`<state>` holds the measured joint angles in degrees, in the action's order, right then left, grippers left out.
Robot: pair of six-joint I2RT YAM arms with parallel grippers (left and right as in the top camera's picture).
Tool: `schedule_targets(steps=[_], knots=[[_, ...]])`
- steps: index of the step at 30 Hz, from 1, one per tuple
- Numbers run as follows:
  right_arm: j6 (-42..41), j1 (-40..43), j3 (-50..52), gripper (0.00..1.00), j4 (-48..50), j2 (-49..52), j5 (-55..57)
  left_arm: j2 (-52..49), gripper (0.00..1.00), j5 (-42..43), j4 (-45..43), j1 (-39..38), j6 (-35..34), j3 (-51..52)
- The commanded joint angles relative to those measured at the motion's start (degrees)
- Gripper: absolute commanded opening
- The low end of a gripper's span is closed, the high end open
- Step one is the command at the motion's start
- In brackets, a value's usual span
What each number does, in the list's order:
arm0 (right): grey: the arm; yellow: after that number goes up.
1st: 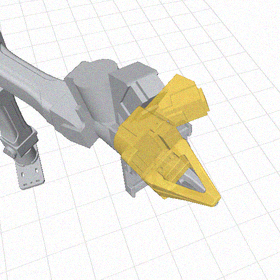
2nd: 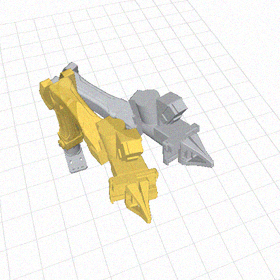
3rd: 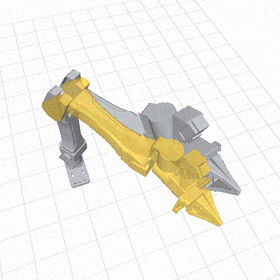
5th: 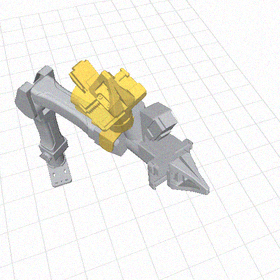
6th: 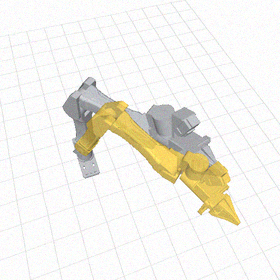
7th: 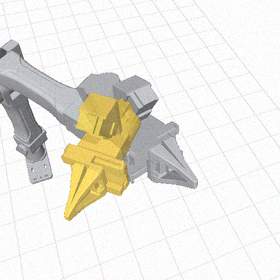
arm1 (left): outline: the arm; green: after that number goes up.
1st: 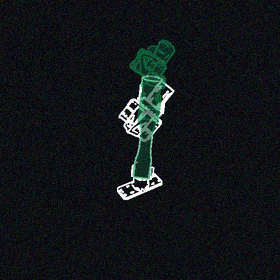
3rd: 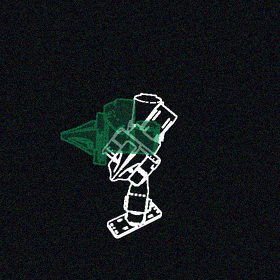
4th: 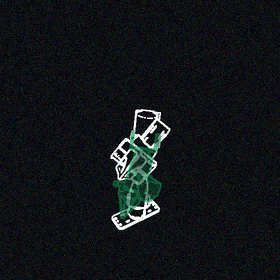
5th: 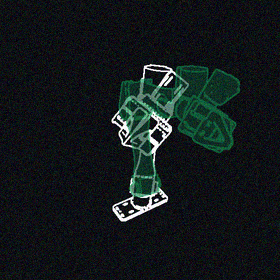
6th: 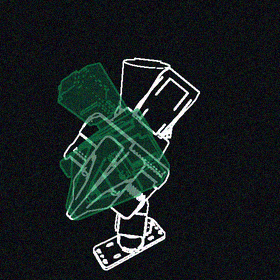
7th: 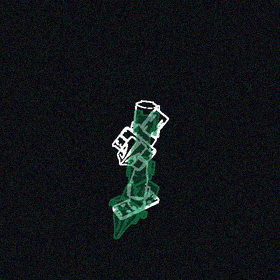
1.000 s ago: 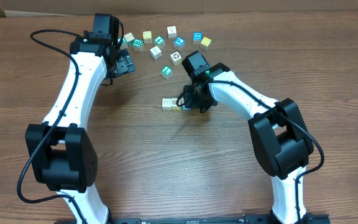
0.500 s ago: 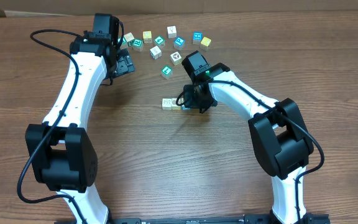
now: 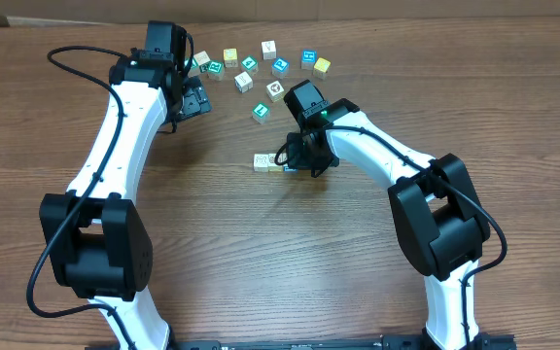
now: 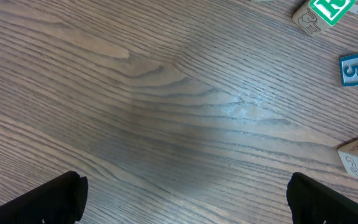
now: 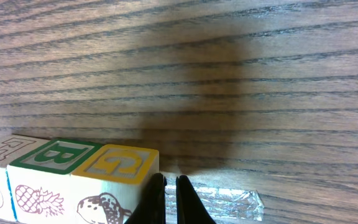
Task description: Form a horizontal line
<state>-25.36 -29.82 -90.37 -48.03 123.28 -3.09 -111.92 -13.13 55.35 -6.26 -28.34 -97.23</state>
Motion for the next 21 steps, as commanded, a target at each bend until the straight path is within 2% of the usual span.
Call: schedule_targets(steps=[1,14,21], knots=[[-0.42,-0.5,-1.7,0.04,0.35,0.39,-0.68,-0.74,1.0,-0.79,0.09,-0.13,0.04,-1.36],[-0.42,-0.39,-1.7,0.04,-0.09,0.39,0.04,-0.74,1.0,-0.79,0.09,-0.13,0.04,-1.36],[-2.97,0.72,-1.7,0.04,-2.1,0.39,4.52,-0.74,1.0,-0.79,0.11,-0.13,0.04,-1.36]])
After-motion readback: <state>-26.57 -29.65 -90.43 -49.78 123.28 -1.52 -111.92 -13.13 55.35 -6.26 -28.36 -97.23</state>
